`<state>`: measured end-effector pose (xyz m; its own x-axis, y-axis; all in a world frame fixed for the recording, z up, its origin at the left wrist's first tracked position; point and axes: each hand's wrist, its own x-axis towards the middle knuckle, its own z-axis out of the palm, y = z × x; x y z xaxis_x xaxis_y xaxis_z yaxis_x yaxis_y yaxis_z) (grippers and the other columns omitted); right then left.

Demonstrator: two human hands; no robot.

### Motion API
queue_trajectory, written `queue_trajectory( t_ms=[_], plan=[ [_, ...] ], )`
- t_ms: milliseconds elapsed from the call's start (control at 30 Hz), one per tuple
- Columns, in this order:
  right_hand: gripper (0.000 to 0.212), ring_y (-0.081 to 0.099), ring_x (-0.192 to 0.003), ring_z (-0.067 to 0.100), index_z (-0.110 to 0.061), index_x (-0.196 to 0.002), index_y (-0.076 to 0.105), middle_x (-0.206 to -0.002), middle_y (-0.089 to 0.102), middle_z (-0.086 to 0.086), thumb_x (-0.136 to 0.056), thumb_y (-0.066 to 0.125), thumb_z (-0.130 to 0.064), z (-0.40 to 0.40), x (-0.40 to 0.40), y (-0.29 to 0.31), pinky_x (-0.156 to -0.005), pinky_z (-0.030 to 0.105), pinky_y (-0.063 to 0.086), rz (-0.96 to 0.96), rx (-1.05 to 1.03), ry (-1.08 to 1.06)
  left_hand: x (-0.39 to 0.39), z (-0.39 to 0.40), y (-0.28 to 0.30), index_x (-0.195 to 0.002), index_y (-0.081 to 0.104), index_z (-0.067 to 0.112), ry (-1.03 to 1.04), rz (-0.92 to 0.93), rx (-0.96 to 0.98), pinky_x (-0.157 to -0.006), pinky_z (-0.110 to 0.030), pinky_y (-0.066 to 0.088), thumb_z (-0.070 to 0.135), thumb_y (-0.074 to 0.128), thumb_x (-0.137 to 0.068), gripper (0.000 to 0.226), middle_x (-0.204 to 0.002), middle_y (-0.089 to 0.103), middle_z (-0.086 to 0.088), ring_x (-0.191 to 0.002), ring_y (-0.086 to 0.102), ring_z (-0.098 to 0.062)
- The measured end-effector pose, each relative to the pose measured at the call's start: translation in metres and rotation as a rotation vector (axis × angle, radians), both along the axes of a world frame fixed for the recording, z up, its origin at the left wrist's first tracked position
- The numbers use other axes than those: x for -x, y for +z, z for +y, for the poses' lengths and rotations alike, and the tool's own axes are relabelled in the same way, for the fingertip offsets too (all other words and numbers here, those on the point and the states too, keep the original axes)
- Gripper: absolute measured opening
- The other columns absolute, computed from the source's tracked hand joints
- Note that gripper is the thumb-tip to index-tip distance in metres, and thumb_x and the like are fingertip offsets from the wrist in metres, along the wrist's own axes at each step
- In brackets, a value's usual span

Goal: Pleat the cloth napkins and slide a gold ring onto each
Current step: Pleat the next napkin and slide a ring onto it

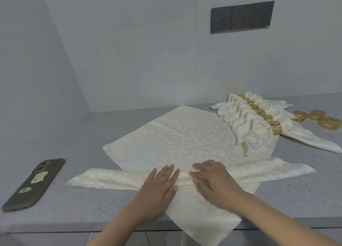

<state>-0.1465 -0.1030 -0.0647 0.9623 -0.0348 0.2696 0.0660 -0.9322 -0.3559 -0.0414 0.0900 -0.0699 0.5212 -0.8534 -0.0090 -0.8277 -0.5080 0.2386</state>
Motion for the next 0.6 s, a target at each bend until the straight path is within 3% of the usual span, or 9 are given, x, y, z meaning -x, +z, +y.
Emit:
queue_trajectory(
  t_ms=[33, 100, 167, 233, 300, 367, 433, 533, 600],
  plan=[
    [0.045, 0.042, -0.111, 0.005, -0.028, -0.115, 0.067, -0.12, 0.058, -0.013, -0.092, 0.034, -0.047, 0.005, -0.006, 0.001, -0.1, 0.022, 0.029, -0.078, -0.054, -0.008, 0.0, 0.0, -0.002, -0.15, -0.001, 0.035, 0.002, 0.004, -0.003, -0.116, -0.026, -0.015, 0.062, -0.014, -0.076, 0.08, -0.155, -0.011, 0.017, -0.14, -0.018, 0.005],
    [0.022, 0.043, -0.087, -0.003, -0.023, -0.097, 0.071, -0.092, 0.059, -0.011, -0.09, 0.051, -0.028, 0.02, -0.02, 0.006, -0.082, 0.013, 0.034, -0.106, -0.23, -0.016, 0.004, -0.001, 0.005, -0.149, 0.001, 0.037, 0.007, 0.056, 0.0, -0.117, -0.028, -0.012, 0.057, -0.003, -0.089, 0.064, -0.155, -0.008, 0.017, -0.14, -0.015, 0.007],
    [0.018, 0.049, -0.07, -0.002, -0.024, -0.089, 0.07, -0.08, 0.059, -0.011, -0.086, 0.055, -0.013, 0.033, -0.03, 0.013, -0.068, 0.01, 0.037, -0.026, -0.428, -0.041, 0.004, 0.0, 0.014, -0.146, 0.006, 0.041, 0.055, 0.25, 0.092, -0.115, -0.021, -0.011, 0.04, 0.016, -0.103, 0.044, -0.151, 0.002, 0.025, -0.135, -0.01, 0.012],
    [0.02, 0.051, -0.061, -0.001, -0.026, -0.08, 0.066, -0.072, 0.06, -0.011, -0.081, 0.055, -0.009, 0.038, -0.038, 0.016, -0.062, 0.012, 0.041, 0.044, -0.583, -0.104, -0.002, 0.003, 0.022, -0.147, 0.018, 0.038, 0.202, 0.524, 0.276, -0.112, -0.016, 0.002, 0.026, 0.032, -0.104, 0.047, -0.145, 0.013, 0.028, -0.131, 0.005, 0.012],
    [0.016, 0.052, -0.06, -0.002, -0.028, -0.076, 0.062, -0.067, 0.059, -0.012, -0.078, 0.06, -0.013, 0.039, -0.044, 0.014, -0.06, 0.013, 0.042, 0.09, -0.589, -0.168, -0.015, 0.011, 0.024, -0.146, 0.029, 0.029, 0.288, 0.62, 0.45, -0.109, -0.012, 0.016, 0.009, 0.041, -0.1, 0.052, -0.149, 0.028, 0.017, -0.132, 0.024, 0.008],
    [0.01, 0.052, -0.062, -0.001, -0.03, -0.079, 0.061, -0.063, 0.056, -0.014, -0.077, 0.068, -0.024, 0.042, -0.047, 0.012, -0.062, 0.017, 0.042, 0.108, -0.55, -0.197, -0.025, 0.02, 0.022, -0.141, 0.042, 0.025, 0.329, 0.478, 0.446, -0.1, 0.0, 0.02, 0.0, 0.045, -0.095, 0.052, -0.147, 0.038, 0.01, -0.129, 0.033, 0.006],
    [0.014, 0.055, -0.066, 0.0, -0.034, -0.083, 0.061, -0.063, 0.058, -0.014, -0.075, 0.072, -0.035, 0.047, -0.048, 0.01, -0.063, 0.019, 0.042, 0.105, -0.52, -0.218, -0.031, 0.027, 0.02, -0.131, 0.055, 0.027, 0.312, 0.348, 0.351, -0.097, 0.002, 0.02, 0.003, 0.051, -0.093, 0.045, -0.143, 0.043, 0.012, -0.127, 0.035, 0.005],
    [0.014, 0.056, -0.071, -0.001, -0.043, -0.084, 0.06, -0.071, 0.059, -0.013, -0.075, 0.071, -0.044, 0.055, -0.046, 0.012, -0.062, 0.016, 0.037, 0.11, -0.434, -0.229, -0.039, 0.032, 0.02, -0.128, 0.056, 0.035, 0.308, 0.262, 0.227, -0.107, -0.017, 0.023, 0.018, 0.061, -0.09, 0.042, -0.137, 0.045, 0.017, -0.129, 0.036, -0.001],
    [0.014, 0.054, -0.073, -0.001, -0.049, -0.086, 0.06, -0.076, 0.056, -0.013, -0.075, 0.069, -0.049, 0.058, -0.048, 0.012, -0.06, 0.014, 0.033, 0.126, -0.368, -0.209, -0.047, 0.033, 0.027, -0.119, 0.057, 0.042, 0.346, 0.192, 0.137, -0.101, -0.026, 0.025, 0.03, 0.067, -0.085, 0.038, -0.122, 0.049, 0.021, -0.12, 0.04, -0.002]
  ],
)
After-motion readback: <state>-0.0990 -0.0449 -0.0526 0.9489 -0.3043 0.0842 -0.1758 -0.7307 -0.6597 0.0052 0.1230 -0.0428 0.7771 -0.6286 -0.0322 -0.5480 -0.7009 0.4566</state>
